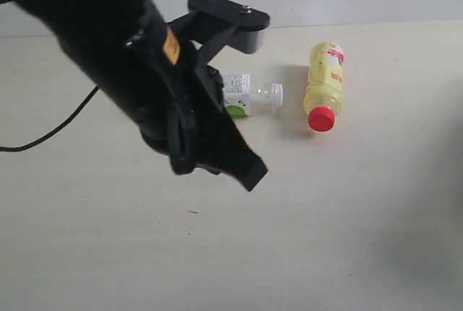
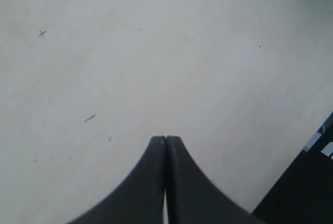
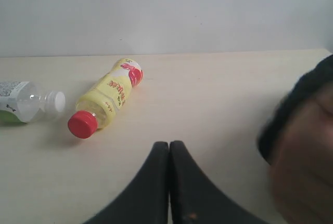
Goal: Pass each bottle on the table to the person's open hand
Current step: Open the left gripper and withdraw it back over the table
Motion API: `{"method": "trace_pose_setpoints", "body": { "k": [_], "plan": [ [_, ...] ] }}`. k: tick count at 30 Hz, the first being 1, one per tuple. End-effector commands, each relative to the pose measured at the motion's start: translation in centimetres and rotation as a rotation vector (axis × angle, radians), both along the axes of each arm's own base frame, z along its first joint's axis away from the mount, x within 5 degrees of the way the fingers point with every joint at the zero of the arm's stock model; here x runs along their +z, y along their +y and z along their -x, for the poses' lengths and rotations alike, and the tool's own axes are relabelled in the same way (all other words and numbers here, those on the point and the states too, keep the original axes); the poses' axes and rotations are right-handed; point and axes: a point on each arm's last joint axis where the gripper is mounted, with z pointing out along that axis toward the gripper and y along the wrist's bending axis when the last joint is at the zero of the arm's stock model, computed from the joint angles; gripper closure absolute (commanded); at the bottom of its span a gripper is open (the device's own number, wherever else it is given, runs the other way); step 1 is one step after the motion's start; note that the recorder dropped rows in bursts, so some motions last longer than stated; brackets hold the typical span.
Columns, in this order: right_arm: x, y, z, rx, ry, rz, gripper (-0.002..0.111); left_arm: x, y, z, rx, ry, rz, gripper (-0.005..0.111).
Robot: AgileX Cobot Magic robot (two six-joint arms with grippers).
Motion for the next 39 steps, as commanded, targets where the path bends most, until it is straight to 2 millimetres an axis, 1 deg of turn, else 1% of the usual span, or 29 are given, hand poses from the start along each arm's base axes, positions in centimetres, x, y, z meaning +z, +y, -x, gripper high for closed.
{"method": "trace_pose_setpoints", "body": {
  "k": [1,3,6,10,13,16,20,27,30,32,35,39],
  "plan": [
    [-0.1,0.0,0.0,-0.004,-0.004,0.007,0.108,0.4,1.9,1.4,-0.028,-0.055,0.043,0.107],
    [-0.1,0.0,0.0,-0.004,-0.004,0.007,0.108,0.1,2.0,1.4,-0.062,-0.091,0.057,0.107],
    [-0.1,0.0,0.0,-0.004,-0.004,0.007,0.108,-0.1,1.4,0.9,-0.072,-0.135,0.093,0.107],
    [-0.1,0.0,0.0,-0.004,-0.004,0.007,0.108,-0.6,0.9,0.5,-0.125,-0.178,0.098,0.107],
    [-0.1,0.0,0.0,-0.004,-0.004,0.007,0.108,0.2,0.1,-0.3,-0.136,-0.292,0.195,0.107],
    [-0.1,0.0,0.0,-0.002,-0.004,0.007,0.108,0.6,-0.1,-0.5,-0.127,-0.330,0.234,0.107],
    [-0.1,0.0,0.0,-0.002,-0.004,0.007,0.108,0.4,-0.2,-0.6,-0.156,-0.342,0.218,0.107],
    [-0.1,0.0,0.0,-0.002,-0.004,0.007,0.108,0.1,-0.1,-0.7,-0.347,-0.442,0.142,0.107],
    [-0.1,0.0,0.0,-0.002,-0.004,0.007,0.108,0.2,-0.1,-0.9,-0.396,-0.482,0.128,0.107],
    [-0.1,0.0,0.0,-0.002,-0.004,0.007,0.108,0.3,0.0,-1.2,-0.389,-0.500,0.134,0.107],
    [-0.1,0.0,0.0,-0.002,-0.004,0.007,0.108,1.2,0.4,-2.3,-0.358,-0.504,0.130,0.107],
    [-0.1,0.0,0.0,-0.002,-0.004,0.007,0.108,3.3,1.4,-5.2,-0.283,-0.489,0.105,0.107]
  ]
}}
